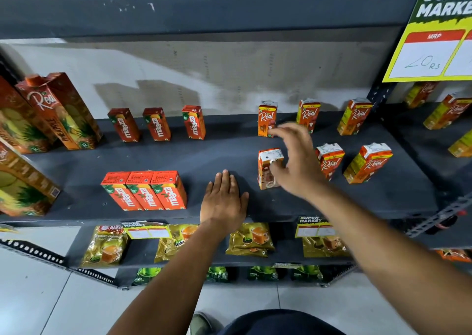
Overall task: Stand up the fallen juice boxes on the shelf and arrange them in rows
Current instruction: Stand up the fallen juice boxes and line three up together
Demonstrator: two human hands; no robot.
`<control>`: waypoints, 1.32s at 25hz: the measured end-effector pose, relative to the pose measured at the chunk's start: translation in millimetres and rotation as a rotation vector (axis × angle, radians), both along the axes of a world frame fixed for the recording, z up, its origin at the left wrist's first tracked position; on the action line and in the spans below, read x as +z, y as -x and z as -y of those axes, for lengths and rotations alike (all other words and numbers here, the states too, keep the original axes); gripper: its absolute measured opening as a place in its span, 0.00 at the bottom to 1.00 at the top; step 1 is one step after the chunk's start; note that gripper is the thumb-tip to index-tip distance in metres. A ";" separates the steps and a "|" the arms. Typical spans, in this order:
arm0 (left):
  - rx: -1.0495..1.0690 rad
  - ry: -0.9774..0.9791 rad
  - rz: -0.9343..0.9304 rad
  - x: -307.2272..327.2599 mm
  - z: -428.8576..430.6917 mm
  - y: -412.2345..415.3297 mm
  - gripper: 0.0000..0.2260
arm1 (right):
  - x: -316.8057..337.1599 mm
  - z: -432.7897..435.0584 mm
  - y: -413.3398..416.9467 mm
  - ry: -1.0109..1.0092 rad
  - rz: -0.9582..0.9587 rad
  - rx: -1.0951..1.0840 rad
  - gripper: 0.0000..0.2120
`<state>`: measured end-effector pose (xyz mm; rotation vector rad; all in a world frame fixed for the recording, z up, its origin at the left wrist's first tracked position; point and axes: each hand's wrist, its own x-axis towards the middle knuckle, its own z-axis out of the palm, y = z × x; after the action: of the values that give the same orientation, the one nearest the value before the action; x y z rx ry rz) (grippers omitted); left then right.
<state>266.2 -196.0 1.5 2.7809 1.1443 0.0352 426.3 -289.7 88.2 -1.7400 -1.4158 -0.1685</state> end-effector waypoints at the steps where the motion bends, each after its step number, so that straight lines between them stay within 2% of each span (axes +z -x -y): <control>1: 0.001 0.003 -0.006 0.3 0.2 -0.3 0.30 | 19.1 -3.6 -9.2 0.163 0.132 0.120 0.32; 3: 0.001 0.003 -0.007 0.3 1.8 0.8 0.30 | 49.5 -13.2 -23.2 0.580 0.524 0.317 0.37; 5: -0.001 0.006 0.005 1.7 3.2 2.3 0.30 | 65.5 -19.1 -27.8 0.812 0.910 0.421 0.35; 6: -0.001 0.008 0.009 2.1 3.5 2.4 0.30 | 69.3 -20.2 -27.6 0.868 1.008 0.450 0.32; 9: 0.005 0.012 0.014 2.6 3.5 1.8 0.30 | 73.9 -25.7 -26.8 0.930 0.986 0.441 0.26; 13: 0.011 0.006 -0.002 1.8 3.8 1.4 0.30 | 72.3 -33.4 -23.5 1.036 0.842 0.121 0.24; 16: 0.009 0.013 0.001 1.5 3.0 1.7 0.30 | 61.1 -33.5 -18.3 1.035 0.772 0.014 0.25; 20: 0.003 0.014 0.012 -1.3 2.1 2.1 0.30 | 58.0 -28.2 -16.3 0.972 0.722 -0.098 0.26; 25: 0.011 0.006 0.014 -2.3 1.1 3.2 0.30 | 58.3 -14.2 -12.0 0.850 0.689 -0.213 0.38; 27: 0.012 0.012 0.010 -2.5 1.0 2.6 0.30 | 68.8 0.6 -30.1 0.695 0.491 -0.272 0.41; 28: 0.012 0.014 0.013 -2.1 0.5 2.9 0.30 | 72.4 14.0 -45.6 0.551 0.335 -0.312 0.39; 30: 0.022 0.044 0.056 0.6 -1.3 2.4 0.29 | 67.7 54.6 -83.4 0.137 0.069 -0.415 0.30; 32: 0.099 0.194 0.248 8.9 2.5 -2.4 0.28 | 44.7 95.8 -117.9 -0.207 -0.209 -0.495 0.23; 33: 0.171 0.380 0.423 14.6 8.0 -8.9 0.29 | 30.8 108.9 -131.0 -0.304 -0.407 -0.527 0.21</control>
<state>275.2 -204.0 16.1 2.2007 1.1307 0.3639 557.3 -398.6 118.9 -1.7309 -0.5897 -0.2775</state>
